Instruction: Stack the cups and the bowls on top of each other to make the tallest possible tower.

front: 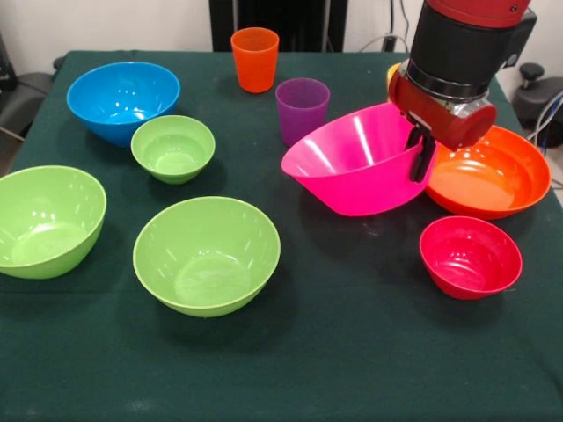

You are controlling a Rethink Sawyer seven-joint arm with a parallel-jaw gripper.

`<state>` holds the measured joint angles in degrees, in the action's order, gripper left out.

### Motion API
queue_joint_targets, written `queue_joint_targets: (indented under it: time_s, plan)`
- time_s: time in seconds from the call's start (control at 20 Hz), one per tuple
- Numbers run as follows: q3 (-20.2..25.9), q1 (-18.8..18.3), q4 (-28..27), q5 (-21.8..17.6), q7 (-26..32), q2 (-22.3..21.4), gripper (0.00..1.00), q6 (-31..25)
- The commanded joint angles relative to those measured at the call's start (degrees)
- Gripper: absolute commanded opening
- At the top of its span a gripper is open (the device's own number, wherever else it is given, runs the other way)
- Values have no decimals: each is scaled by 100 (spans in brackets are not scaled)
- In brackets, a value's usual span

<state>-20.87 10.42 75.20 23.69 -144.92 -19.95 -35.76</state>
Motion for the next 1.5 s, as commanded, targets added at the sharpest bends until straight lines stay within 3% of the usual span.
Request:
queue_joint_targets:
  time_s: [0.05, 0.25, 1.0, 1.5]
  plan:
    - [577, -89, 329, -90, -367, -241, 0, -25]
    - [494, -44, 229, -179, -349, -221, 0, -202]
    - [488, -64, 323, -214, -351, -251, 0, 109]
    - [561, -114, 316, -75, -395, -453, 0, -377]
